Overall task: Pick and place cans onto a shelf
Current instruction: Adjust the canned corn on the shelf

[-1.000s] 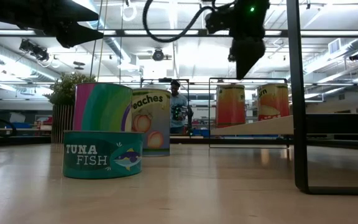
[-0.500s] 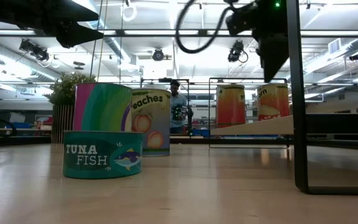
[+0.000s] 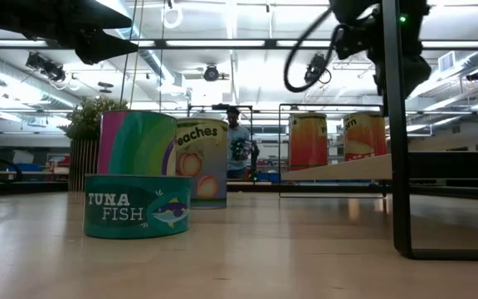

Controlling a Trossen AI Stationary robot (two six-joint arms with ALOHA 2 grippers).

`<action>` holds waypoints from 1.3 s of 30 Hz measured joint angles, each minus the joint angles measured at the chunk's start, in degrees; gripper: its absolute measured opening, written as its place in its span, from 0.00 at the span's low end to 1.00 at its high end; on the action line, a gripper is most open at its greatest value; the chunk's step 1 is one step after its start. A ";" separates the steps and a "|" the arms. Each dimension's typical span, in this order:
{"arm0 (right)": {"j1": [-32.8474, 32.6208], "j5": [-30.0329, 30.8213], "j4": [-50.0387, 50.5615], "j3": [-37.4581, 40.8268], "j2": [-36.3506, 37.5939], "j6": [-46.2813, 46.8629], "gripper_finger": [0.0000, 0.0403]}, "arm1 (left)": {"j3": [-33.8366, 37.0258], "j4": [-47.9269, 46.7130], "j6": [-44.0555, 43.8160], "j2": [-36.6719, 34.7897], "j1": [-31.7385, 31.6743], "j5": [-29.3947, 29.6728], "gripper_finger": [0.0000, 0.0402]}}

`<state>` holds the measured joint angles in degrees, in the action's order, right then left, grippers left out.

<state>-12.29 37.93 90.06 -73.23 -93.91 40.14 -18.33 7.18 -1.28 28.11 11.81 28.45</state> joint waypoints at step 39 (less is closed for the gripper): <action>0.69 -6.50 -10.50 3.91 2.85 -0.54 0.93 | 0.00 0.48 0.42 0.01 -0.02 0.02 0.97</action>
<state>-11.59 31.44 79.56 -69.32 -91.07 39.60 -18.33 7.66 -0.86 28.12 11.79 28.47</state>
